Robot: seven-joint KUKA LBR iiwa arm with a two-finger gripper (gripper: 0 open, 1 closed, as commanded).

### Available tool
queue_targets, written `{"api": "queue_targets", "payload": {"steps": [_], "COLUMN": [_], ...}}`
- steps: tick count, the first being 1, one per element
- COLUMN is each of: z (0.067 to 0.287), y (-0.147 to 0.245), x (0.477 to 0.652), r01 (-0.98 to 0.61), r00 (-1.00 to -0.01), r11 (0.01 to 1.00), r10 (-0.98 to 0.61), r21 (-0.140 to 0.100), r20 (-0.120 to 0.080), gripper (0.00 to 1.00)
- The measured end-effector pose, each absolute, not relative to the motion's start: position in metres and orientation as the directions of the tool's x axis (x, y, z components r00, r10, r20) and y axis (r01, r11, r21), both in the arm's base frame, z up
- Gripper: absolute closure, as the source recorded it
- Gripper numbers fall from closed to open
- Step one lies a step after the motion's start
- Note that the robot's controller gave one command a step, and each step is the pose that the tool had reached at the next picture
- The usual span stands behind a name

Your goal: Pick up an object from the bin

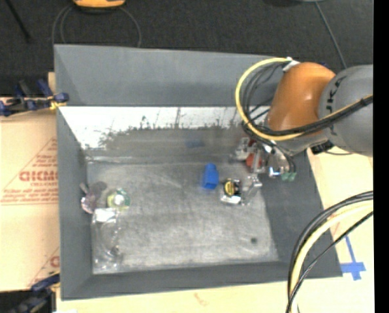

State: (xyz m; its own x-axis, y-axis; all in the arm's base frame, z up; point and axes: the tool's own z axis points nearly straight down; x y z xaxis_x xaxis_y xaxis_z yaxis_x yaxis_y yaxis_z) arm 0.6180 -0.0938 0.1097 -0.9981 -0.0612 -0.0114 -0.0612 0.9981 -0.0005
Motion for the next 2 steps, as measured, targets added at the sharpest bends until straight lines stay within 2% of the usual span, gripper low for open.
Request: {"api": "queue_targets", "payload": {"steps": [1,2], "z": [0.128,0.077], "y": [-0.041,-0.021], "x": [0.62,0.643], "r01": [0.031,-0.139], "r00": [-0.999,-0.99], "r11": [1.0,0.99], "r10": [0.031,-0.139], "r21": [0.002,-0.002], "r20": [-0.009,-0.01], "gripper": [0.0,0.0]}}
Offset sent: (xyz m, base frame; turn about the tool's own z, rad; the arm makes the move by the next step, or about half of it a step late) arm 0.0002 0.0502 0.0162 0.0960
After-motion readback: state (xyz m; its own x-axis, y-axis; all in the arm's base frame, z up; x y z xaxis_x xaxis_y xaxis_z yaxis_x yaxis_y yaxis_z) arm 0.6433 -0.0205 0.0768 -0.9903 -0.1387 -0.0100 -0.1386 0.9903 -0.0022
